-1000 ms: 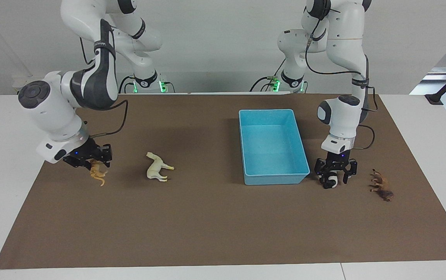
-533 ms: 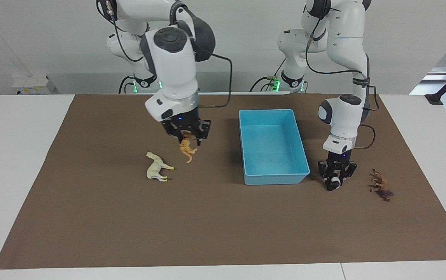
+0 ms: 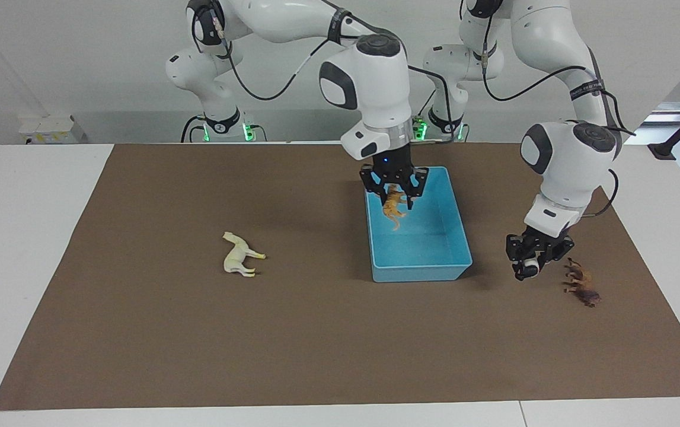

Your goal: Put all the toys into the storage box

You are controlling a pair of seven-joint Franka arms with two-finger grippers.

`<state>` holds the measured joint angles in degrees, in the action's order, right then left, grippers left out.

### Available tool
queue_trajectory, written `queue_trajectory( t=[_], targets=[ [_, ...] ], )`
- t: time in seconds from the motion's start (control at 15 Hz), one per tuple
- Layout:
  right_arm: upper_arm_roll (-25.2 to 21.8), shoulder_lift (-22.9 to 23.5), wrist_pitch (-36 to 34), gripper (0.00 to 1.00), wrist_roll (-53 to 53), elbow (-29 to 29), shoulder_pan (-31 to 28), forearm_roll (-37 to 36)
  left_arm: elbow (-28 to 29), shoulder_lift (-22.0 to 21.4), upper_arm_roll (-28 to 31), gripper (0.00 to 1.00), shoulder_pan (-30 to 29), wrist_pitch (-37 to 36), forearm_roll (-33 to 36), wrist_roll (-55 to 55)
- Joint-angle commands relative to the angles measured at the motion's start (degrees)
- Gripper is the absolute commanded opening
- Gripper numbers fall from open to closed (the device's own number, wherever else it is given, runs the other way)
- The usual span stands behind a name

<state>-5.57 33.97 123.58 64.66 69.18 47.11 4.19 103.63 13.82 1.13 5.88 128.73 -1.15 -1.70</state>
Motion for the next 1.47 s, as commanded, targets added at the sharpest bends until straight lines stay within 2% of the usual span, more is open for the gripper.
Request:
queue_trajectory(
  t=[0.0,0.13,0.4,0.53,0.67,0.73,0.87,1.0,1.13,1.33,1.4],
  targets=[
    [-0.23,0.92,7.10,0.99,1.95,3.76,0.26,1.78,-4.73,-0.63,0.37,0.00,3.52,-10.92,-0.35,4.93],
    [-0.32,0.92,6.15,1.00,9.04,3.24,1.05,3.27,-6.41,-1.77,0.28,0.00,4.23,-14.72,-0.35,5.83],
    [-0.93,0.05,-2.53,1.00,9.35,1.06,-0.17,2.75,-7.12,-2.92,-0.60,0.00,5.37,-17.28,-0.35,9.15],
    [-1.11,-4.77,-7.71,1.00,1.14,1.92,-5.94,2.49,-6.95,-3.44,-0.60,0.00,7.47,-18.85,-0.35,13.01],
    [-1.02,-6.81,-14.13,1.00,-10.99,2.01,-13.41,2.49,-6.33,-3.97,-0.77,0.04,10.90,-19.83,-0.26,17.93],
    [-1.11,-6.81,-15.46,1.00,-15.83,2.19,-15.80,2.40,-5.55,-4.50,-0.95,0.16,12.39,-19.74,-0.26,20.83],
    [-1.37,-8.64,-16.10,1.00,-22.71,6.73,-20.28,1.35,-2.13,-5.90,-0.86,0.99,16.51,-18.69,-0.26,28.38],
    [-1.46,-10.84,-15.22,1.00,-26.41,12.53,-23.71,1.08,-0.45,-6.70,-0.86,1.00,19.07,-17.81,0.79,33.67],
    [-1.73,-13.83,-11.63,1.00,-28.01,21.04,-25.48,0.91,-0.53,-6.70,-0.78,1.00,18.47,-17.64,0.88,32.91],
    [-1.82,-18.14,-1.54,1.00,-29.32,35.02,-28.29,-0.59,-0.71,-6.52,-0.42,1.00,12.44,-17.37,0.88,19.25],
    [-1.82,-18.59,0.15,1.00,-30.55,37.23,-28.74,-0.76,-0.71,-6.35,-0.42,1.00,9.45,-16.33,0.88,13.62]
  ],
)
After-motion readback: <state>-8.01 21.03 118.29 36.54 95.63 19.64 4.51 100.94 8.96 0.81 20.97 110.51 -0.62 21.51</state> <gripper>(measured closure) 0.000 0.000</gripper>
